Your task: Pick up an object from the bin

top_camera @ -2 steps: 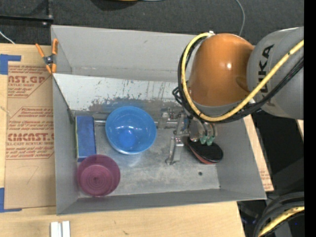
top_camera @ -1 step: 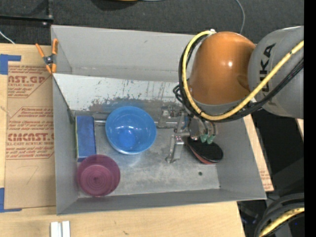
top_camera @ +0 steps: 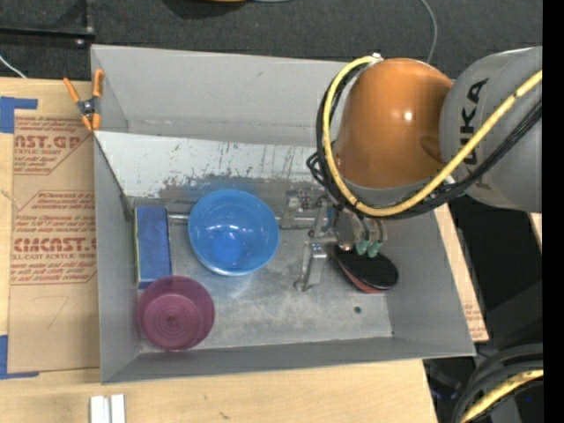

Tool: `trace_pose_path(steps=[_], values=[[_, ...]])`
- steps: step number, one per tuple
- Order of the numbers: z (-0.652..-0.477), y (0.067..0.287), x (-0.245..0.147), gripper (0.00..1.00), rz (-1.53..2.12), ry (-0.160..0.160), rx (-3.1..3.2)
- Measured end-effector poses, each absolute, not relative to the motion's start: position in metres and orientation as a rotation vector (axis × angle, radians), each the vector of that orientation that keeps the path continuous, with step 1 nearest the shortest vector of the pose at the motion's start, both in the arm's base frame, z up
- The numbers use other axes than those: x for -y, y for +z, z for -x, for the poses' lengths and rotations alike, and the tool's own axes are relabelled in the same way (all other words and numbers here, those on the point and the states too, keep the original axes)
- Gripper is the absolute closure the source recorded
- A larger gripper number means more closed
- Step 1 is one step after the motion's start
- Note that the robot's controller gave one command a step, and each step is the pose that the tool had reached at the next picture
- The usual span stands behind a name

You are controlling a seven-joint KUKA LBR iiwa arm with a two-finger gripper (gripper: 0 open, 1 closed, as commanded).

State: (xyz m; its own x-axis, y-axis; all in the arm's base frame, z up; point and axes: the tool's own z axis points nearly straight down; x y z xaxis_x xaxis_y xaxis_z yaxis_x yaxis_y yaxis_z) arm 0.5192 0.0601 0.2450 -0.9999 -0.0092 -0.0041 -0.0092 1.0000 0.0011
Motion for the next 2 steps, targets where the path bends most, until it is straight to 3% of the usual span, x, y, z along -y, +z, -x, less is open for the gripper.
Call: trace_pose_path(steps=[1,2], values=[[-0.546,0.228,-0.071,0.0,-0.056,0.004,-3.137],[-0.549,0.175,-0.101,0.0,0.311,0.002,-3.119]])
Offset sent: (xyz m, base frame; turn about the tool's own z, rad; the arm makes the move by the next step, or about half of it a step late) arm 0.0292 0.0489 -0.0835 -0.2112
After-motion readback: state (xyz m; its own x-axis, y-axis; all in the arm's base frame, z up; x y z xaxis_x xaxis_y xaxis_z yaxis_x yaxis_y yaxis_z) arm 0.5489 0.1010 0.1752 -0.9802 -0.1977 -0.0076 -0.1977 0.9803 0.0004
